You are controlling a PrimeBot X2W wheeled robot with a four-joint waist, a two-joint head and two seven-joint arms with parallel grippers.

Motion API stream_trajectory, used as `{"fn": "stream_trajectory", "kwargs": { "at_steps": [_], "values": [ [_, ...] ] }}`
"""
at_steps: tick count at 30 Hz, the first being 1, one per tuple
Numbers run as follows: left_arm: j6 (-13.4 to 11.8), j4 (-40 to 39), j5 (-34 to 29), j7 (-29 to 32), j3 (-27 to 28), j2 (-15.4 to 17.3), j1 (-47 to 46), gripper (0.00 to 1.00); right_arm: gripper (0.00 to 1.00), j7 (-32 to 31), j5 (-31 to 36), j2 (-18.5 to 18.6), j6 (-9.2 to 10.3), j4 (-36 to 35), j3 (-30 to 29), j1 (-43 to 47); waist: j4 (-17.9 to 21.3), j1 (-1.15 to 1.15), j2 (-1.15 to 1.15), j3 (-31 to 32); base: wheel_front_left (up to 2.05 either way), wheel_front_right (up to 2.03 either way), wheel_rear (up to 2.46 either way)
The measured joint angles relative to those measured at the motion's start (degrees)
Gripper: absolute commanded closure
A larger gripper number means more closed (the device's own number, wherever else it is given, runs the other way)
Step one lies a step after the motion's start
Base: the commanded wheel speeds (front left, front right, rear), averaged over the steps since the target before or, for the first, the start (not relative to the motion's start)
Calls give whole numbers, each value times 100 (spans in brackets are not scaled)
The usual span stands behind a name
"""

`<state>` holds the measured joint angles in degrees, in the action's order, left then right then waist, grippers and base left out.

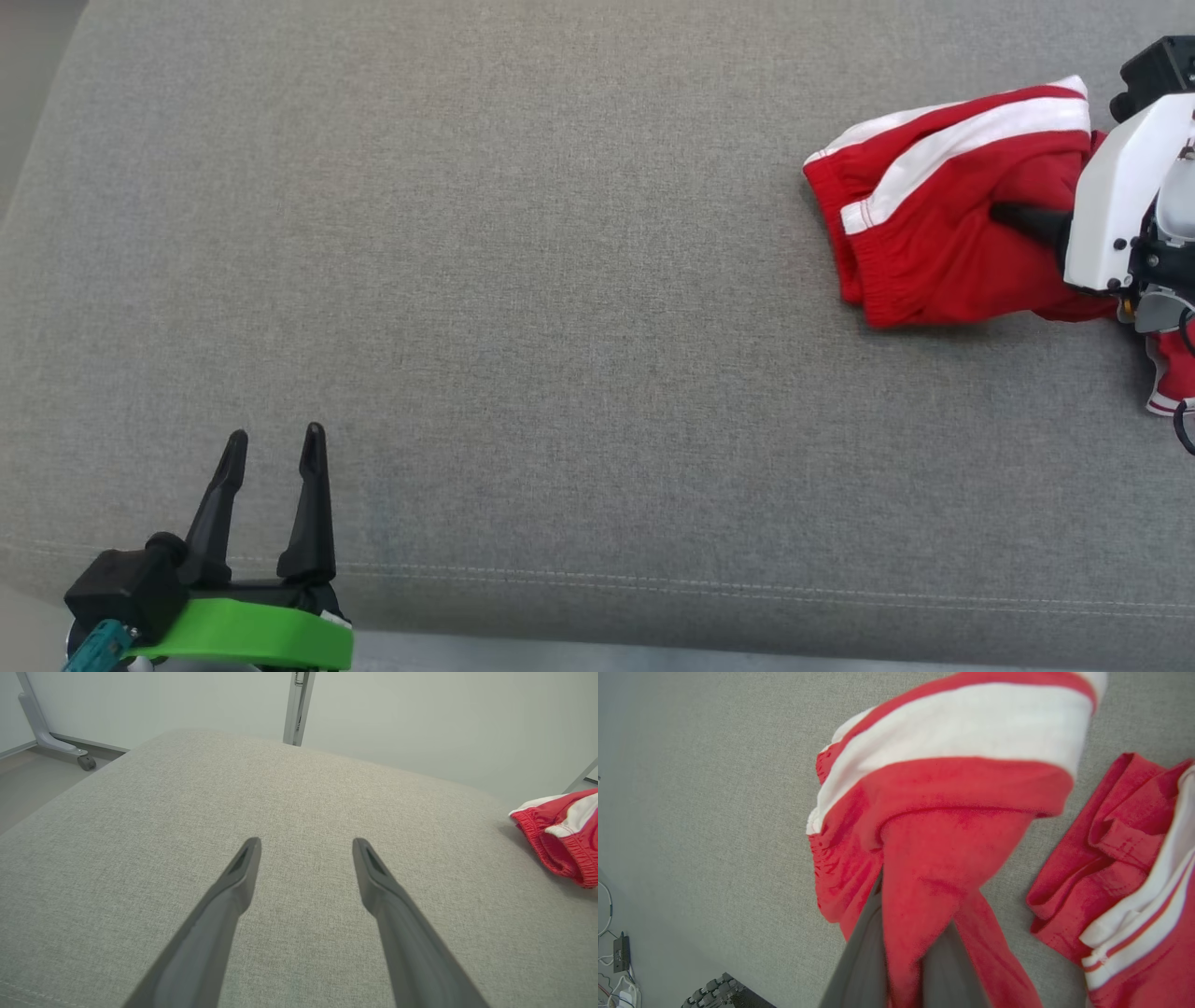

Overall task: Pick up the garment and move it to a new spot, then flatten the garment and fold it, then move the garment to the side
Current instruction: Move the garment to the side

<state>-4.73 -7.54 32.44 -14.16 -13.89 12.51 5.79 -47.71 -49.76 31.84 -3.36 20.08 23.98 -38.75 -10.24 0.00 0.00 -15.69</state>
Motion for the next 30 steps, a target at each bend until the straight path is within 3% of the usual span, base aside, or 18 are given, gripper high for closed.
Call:
{"fn": "stream_trajectory", "kwargs": {
  "at_steps": [14,21,30],
  "values": [
    [-5,-112,10,107,237,277,0,0,100,-482,-66,189,159,-15,-172,-249,478,0,0,-242,0,0,0],
    [-5,-255,9,260,227,366,0,0,100,-355,2,510,221,27,-398,-268,767,0,0,-286,0,0,0],
    [-5,-447,8,360,201,430,-15,0,100,-140,35,553,221,-129,-578,-507,850,0,0,-478,0,0,0]
  ]
}}
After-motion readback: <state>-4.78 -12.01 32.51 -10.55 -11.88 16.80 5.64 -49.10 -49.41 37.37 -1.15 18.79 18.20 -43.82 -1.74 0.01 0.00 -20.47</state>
